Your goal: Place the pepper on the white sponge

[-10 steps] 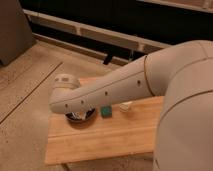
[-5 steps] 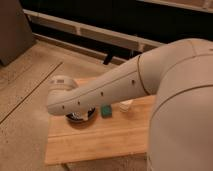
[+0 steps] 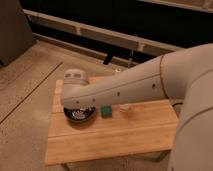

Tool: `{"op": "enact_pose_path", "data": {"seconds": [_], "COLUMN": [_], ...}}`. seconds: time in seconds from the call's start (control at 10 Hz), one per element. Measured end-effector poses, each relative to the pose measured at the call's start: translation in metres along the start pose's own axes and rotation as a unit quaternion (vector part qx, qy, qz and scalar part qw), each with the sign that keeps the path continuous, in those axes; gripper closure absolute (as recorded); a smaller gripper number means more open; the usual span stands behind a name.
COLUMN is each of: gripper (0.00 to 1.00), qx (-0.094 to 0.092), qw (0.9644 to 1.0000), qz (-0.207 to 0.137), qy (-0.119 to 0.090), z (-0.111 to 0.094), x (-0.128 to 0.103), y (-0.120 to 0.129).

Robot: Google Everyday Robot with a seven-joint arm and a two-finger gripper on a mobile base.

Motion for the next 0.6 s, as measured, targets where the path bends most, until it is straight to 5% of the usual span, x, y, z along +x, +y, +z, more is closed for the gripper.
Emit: {"op": "enact_pose_path", "data": {"seconds": [0.3, 0.5, 0.6], "gripper": [0.35, 0.35, 0.35], "qx": [-0.009, -0.009, -0.008], "qw": [0.9958, 0.9949, 0.9963], "qz": [-0.024, -0.025, -0.015], "qy": [-0.088, -0.097, -0.084], "z": [-0.007, -0.007, 0.002], "x": [-0.021, -0.022, -0.017], "y": [-0.022, -0.026, -0.035]}}
